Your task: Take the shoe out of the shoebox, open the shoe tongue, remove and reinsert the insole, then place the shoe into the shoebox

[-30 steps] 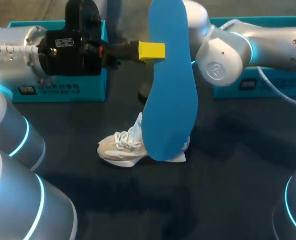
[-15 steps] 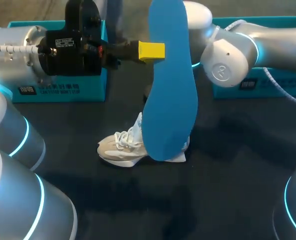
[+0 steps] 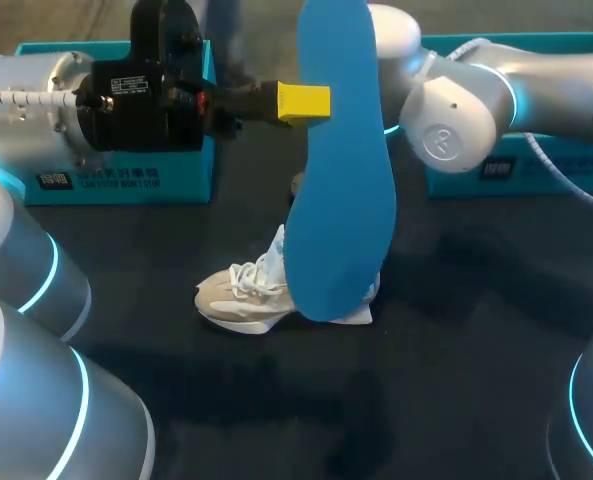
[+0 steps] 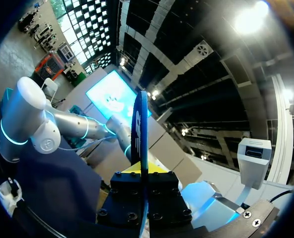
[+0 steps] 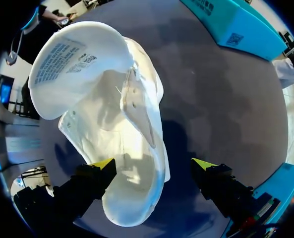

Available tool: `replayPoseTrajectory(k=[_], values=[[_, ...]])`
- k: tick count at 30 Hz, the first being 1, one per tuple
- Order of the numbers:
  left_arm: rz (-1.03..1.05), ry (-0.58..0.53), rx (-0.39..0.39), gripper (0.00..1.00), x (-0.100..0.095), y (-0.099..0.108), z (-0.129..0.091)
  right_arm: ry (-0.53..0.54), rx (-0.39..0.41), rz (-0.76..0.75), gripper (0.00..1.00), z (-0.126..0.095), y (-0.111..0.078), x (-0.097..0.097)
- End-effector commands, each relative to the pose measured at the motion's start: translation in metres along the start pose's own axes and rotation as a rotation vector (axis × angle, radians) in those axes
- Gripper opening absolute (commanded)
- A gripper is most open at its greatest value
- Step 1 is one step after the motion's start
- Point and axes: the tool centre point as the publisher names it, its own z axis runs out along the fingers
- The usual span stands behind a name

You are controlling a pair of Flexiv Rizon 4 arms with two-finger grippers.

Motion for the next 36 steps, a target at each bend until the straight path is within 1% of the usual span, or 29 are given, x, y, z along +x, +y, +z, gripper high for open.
replayPoseTrajectory(k=[1, 6, 11, 14, 20, 21, 22, 23, 24, 27, 28, 29, 30, 31, 36], values=[[0.000, -0.004, 0.010, 0.00, 0.002, 0.004, 0.003, -0.002, 0.016, 0.003, 1.00, 0.002, 0.005, 0.002], [0.000, -0.004, 0.010, 0.00, 0.002, 0.004, 0.003, -0.001, 0.010, 0.002, 1.00, 0.006, 0.014, 0.001], [0.000, -0.004, 0.010, 0.00, 0.002, 0.004, 0.003, -0.003, -0.003, 0.001, 1.00, 0.012, 0.018, -0.001], [0.000, -0.004, 0.010, 0.00, 0.002, 0.004, 0.003, -0.006, -0.004, 0.005, 1.00, 0.015, 0.018, -0.003], [0.000, -0.004, 0.010, 0.00, 0.002, 0.004, 0.003, -0.009, 0.001, 0.015, 1.00, 0.016, 0.012, -0.004], [0.000, -0.004, 0.010, 0.00, 0.002, 0.004, 0.003, -0.009, 0.002, 0.016, 0.89, 0.016, 0.011, -0.004], [0.000, -0.004, 0.010, 0.00, 0.002, 0.004, 0.003, -0.009, 0.002, 0.017, 0.66, 0.016, 0.010, -0.004], [0.000, -0.004, 0.010, 0.00, 0.002, 0.004, 0.003, -0.010, 0.002, 0.017, 0.49, 0.016, 0.010, -0.004], [0.000, -0.004, 0.010, 0.00, 0.002, 0.004, 0.003, -0.010, 0.003, 0.017, 0.44, 0.016, 0.009, -0.004], [0.000, -0.004, 0.010, 0.00, 0.002, 0.004, 0.003, -0.012, 0.001, 0.013, 0.34, 0.016, 0.011, -0.006], [0.000, -0.004, 0.010, 0.00, 0.002, 0.004, 0.003, -0.013, -0.007, 0.009, 0.25, 0.017, 0.012, -0.006], [0.000, -0.004, 0.010, 0.00, 0.002, 0.004, 0.003, -0.012, -0.009, 0.009, 0.09, 0.018, 0.013, -0.006], [0.000, -0.004, 0.010, 0.00, 0.002, 0.004, 0.003, -0.008, -0.009, 0.007, 0.03, 0.019, 0.014, -0.006], [0.000, -0.004, 0.010, 0.00, 0.002, 0.004, 0.003, -0.006, -0.009, 0.005, 0.00, 0.021, 0.015, -0.006], [0.000, -0.004, 0.010, 0.00, 0.002, 0.004, 0.003, 0.007, -0.012, 0.007, 0.00, 0.026, 0.016, -0.003]])
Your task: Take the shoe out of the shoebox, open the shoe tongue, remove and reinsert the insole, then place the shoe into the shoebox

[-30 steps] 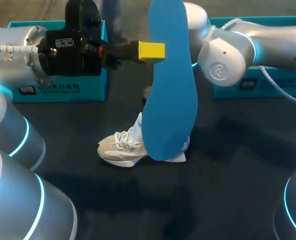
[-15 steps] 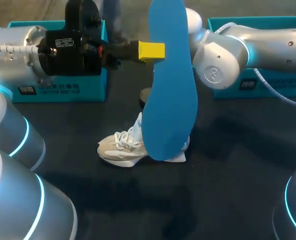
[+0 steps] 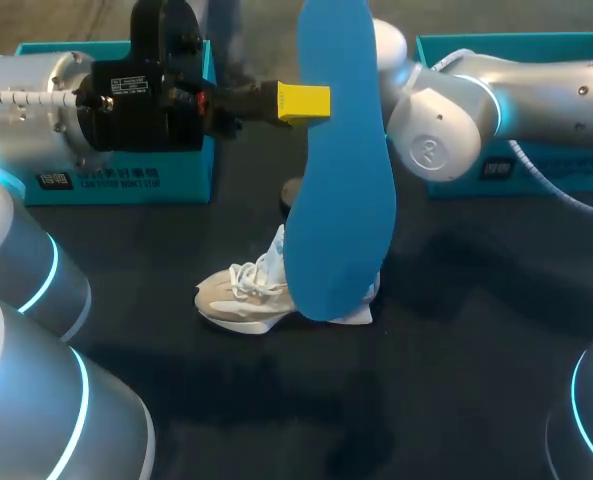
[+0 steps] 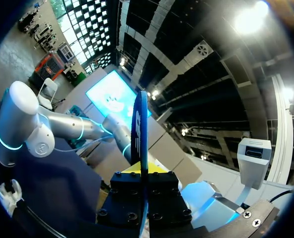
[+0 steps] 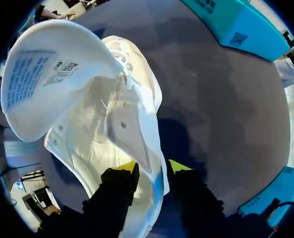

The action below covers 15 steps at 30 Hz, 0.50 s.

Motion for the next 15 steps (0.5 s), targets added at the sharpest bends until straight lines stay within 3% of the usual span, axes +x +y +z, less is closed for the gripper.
replayPoseTrajectory(k=[1, 15], values=[[0.000, -0.004, 0.010, 0.00, 0.002, 0.004, 0.003, 0.007, -0.003, 0.003, 0.00, 0.006, 0.002, 0.001], [0.000, -0.004, 0.010, 0.00, 0.002, 0.004, 0.003, 0.071, -0.014, 0.099, 0.00, -0.005, -0.001, 0.008]])
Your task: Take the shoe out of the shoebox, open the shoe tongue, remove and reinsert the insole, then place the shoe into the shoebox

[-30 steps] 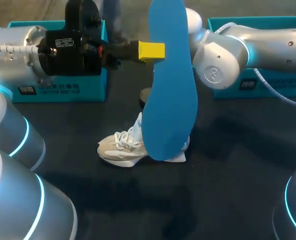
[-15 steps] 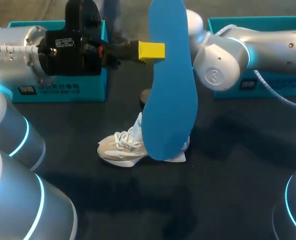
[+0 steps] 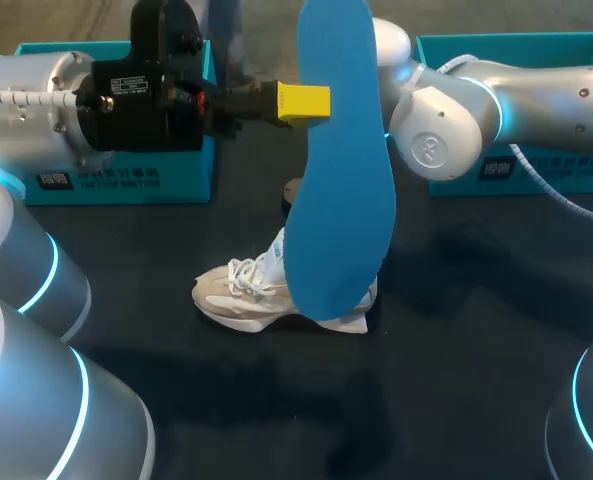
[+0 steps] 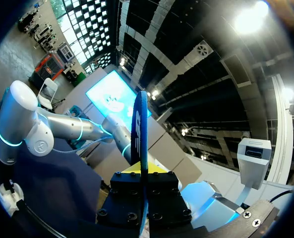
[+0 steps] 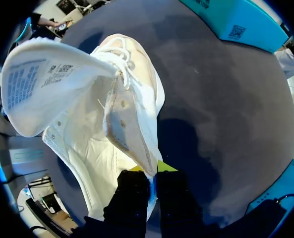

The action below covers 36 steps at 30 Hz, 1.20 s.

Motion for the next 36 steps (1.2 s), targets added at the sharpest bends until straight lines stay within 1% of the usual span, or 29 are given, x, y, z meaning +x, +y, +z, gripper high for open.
replayPoseTrajectory(k=[1, 2, 3, 4, 6, 7, 11, 13, 15, 17, 18, 22, 25, 26, 36], values=[[0.000, -0.004, 0.010, 0.00, 0.002, 0.004, 0.003, 0.019, -0.008, 0.032, 0.00, -0.007, -0.002, 0.003], [0.000, -0.004, 0.010, 0.00, 0.002, 0.004, 0.003, 0.044, -0.005, 0.059, 0.00, -0.008, -0.002, 0.004], [0.000, -0.004, 0.010, 0.00, 0.002, 0.004, 0.003, 0.038, -0.013, 0.069, 0.00, -0.010, -0.003, 0.004], [0.000, -0.004, 0.010, 0.00, 0.002, 0.004, 0.003, 0.068, -0.007, 0.094, 0.00, -0.011, -0.003, 0.005], [0.000, -0.004, 0.010, 0.00, 0.002, 0.004, 0.003, 0.066, -0.016, 0.115, 0.00, -0.013, -0.003, 0.006], [0.000, -0.004, 0.010, 0.00, 0.002, 0.004, 0.003, 0.084, -0.007, 0.135, 0.00, -0.015, -0.003, 0.007], [0.000, -0.004, 0.010, 0.00, 0.002, 0.004, 0.003, 0.082, -0.031, 0.191, 0.00, -0.020, -0.004, 0.010], [0.000, -0.004, 0.010, 0.00, 0.002, 0.004, 0.003, 0.104, -0.034, 0.243, 0.00, -0.025, -0.004, 0.013], [0.000, -0.004, 0.010, 0.00, 0.002, 0.004, 0.003, 0.139, -0.051, 0.317, 0.00, -0.029, -0.003, 0.017], [0.000, -0.004, 0.010, 0.00, 0.002, 0.004, 0.003, 0.150, -0.098, 0.371, 0.00, -0.032, -0.002, 0.021], [0.000, -0.004, 0.010, 0.00, 0.002, 0.004, 0.003, 0.145, -0.124, 0.389, 0.00, -0.033, 0.000, 0.024], [0.000, -0.004, 0.010, 0.00, 0.002, 0.004, 0.003, 0.148, -0.177, 0.487, 0.00, -0.034, 0.007, 0.032], [0.000, -0.004, 0.010, 0.00, 0.002, 0.004, 0.003, 0.147, -0.184, 0.546, 0.00, -0.037, 0.012, 0.036], [0.000, -0.004, 0.010, 0.00, 0.002, 0.004, 0.003, 0.124, -0.185, 0.538, 0.00, -0.040, 0.013, 0.037], [0.000, -0.004, 0.010, 0.00, 0.002, 0.004, 0.003, 0.124, -0.185, 0.538, 0.00, -0.040, 0.013, 0.037]])
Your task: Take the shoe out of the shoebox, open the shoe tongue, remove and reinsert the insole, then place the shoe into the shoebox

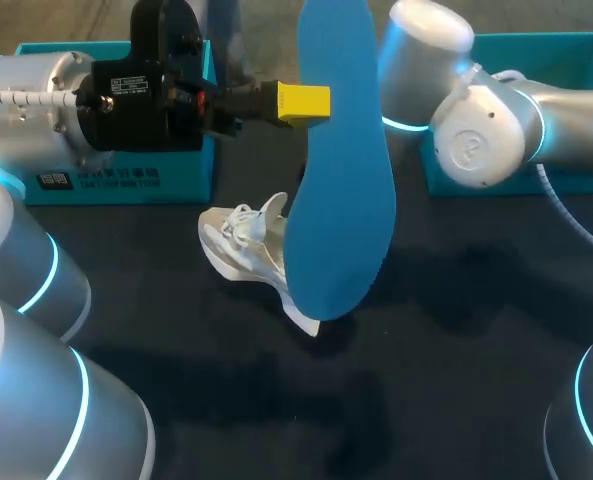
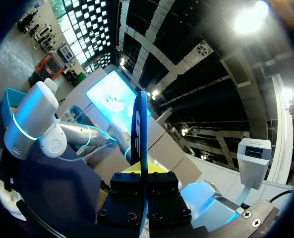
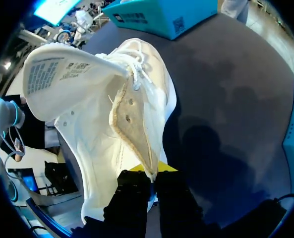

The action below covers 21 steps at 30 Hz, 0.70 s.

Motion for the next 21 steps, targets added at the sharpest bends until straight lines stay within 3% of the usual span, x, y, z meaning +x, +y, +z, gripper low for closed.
replayPoseTrajectory(k=[1, 3, 13, 21], values=[[0.000, -0.004, 0.010, 0.00, 0.002, 0.004, 0.003, 0.000, -0.004, 0.001, 0.00, -0.002, -0.001, 0.001], [0.000, -0.004, 0.010, 0.00, 0.002, 0.004, 0.003, 0.000, -0.004, 0.001, 0.00, -0.002, -0.001, 0.001], [0.000, -0.004, 0.010, 0.00, 0.002, 0.004, 0.003, -0.098, -0.168, 0.384, 0.00, -0.004, -0.024, 0.001], [0.000, -0.004, 0.010, 0.00, 0.002, 0.004, 0.003, -0.151, -0.233, 0.523, 0.00, -0.002, -0.034, 0.003]])
